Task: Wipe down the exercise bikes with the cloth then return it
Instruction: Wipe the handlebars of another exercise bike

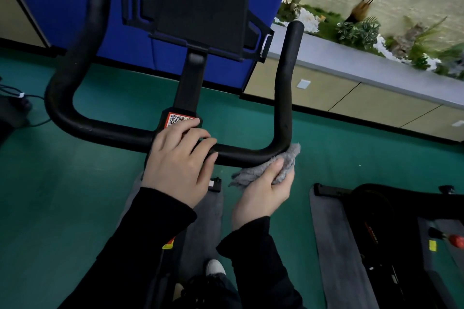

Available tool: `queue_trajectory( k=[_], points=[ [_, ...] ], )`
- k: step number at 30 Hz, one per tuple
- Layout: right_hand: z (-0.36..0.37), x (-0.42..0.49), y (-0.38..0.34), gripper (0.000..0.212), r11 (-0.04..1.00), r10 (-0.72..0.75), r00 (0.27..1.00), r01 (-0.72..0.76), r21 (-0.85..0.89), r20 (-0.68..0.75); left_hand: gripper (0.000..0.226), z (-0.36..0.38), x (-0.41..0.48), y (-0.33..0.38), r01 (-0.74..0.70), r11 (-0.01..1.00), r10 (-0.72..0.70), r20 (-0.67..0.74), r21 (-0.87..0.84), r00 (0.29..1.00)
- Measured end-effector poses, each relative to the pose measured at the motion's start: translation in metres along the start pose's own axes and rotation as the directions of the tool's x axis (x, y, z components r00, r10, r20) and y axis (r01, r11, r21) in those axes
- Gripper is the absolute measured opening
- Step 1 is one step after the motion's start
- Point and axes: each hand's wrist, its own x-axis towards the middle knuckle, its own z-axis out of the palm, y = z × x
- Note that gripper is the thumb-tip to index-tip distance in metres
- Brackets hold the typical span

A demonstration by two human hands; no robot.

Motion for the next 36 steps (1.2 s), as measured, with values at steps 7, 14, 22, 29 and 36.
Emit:
queue_trajectory(
  k=[7, 14, 22, 29, 36],
  points=[
    [0.000, -0.047, 0.018, 0.026, 0.948, 0.271, 0.943, -0.297, 0.116, 0.195, 0.031, -0.012, 0.000, -0.009, 0.013, 0.957, -0.017, -0.011, -0.288, 1.000],
    [0.009, -0.072, 0.029, 0.030, 0.879, 0.373, 0.806, -0.466, 0.105, 0.459, 0.033, -0.019, -0.003, -0.020, 0.009, 0.921, 0.008, 0.041, -0.390, 0.999],
    [-0.003, -0.047, 0.015, 0.032, 0.861, 0.399, 0.849, -0.476, 0.177, 0.346, 0.034, -0.013, -0.004, -0.021, -0.017, 0.935, 0.031, 0.033, -0.355, 0.999],
    [0.005, -0.062, 0.011, 0.028, 0.807, 0.455, 0.751, -0.575, 0.134, 0.478, 0.030, -0.014, -0.005, -0.020, -0.034, 0.967, 0.034, -0.003, -0.252, 0.999],
    [-0.021, -0.011, -0.015, 0.026, 0.890, 0.362, 0.884, -0.422, 0.172, 0.295, 0.027, -0.007, -0.003, 0.003, -0.008, 0.999, 0.007, -0.024, -0.034, 1.000]
  ],
)
